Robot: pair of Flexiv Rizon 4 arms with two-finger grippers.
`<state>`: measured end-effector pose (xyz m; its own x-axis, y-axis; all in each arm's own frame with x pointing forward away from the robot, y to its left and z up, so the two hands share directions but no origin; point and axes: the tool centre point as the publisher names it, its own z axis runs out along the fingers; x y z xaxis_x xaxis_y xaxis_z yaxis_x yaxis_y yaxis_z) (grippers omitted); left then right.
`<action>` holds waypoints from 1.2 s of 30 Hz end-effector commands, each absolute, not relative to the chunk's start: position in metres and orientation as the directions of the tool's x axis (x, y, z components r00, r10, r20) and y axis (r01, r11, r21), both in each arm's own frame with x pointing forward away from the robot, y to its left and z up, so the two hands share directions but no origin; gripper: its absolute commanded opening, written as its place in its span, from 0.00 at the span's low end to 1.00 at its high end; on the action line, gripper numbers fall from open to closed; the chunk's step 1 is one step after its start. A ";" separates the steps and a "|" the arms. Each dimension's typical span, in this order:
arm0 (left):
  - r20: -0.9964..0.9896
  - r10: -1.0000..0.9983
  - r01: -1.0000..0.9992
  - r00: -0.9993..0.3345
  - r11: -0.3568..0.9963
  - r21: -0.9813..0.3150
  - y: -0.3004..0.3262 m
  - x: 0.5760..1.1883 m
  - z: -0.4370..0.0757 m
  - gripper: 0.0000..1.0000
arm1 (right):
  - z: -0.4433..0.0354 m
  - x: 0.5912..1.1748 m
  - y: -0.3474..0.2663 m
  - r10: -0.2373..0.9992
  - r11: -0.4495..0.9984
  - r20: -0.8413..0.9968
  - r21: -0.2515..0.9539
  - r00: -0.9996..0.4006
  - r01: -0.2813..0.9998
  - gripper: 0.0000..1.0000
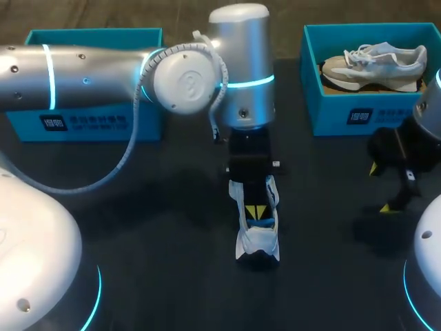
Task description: Take the shoe out of the shoebox, open the shoe tongue, remove and reinsert the insole, then place the shoe into the shoebox
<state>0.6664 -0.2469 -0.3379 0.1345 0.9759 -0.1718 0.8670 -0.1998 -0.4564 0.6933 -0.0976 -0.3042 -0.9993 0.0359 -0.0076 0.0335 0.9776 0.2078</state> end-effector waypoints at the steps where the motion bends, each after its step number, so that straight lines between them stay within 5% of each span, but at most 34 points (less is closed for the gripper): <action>1: -0.158 0.978 0.850 0.138 -0.199 -0.487 -0.260 0.672 -0.355 0.00 | -0.304 0.692 -0.097 0.037 0.978 -0.009 0.205 -0.999 0.034 1.00; 36: -0.142 0.976 0.880 0.167 -0.212 -0.424 -0.247 0.662 -0.349 0.00 | -0.304 0.692 -0.097 0.037 0.978 -0.009 0.205 -0.999 0.034 1.00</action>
<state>0.6620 -0.2496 -0.3544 0.1651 0.9756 -0.1447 0.8774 -0.2123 -0.4303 0.6934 -0.0975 -0.3041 -0.9993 0.0354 -0.0074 0.0331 0.9775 0.2084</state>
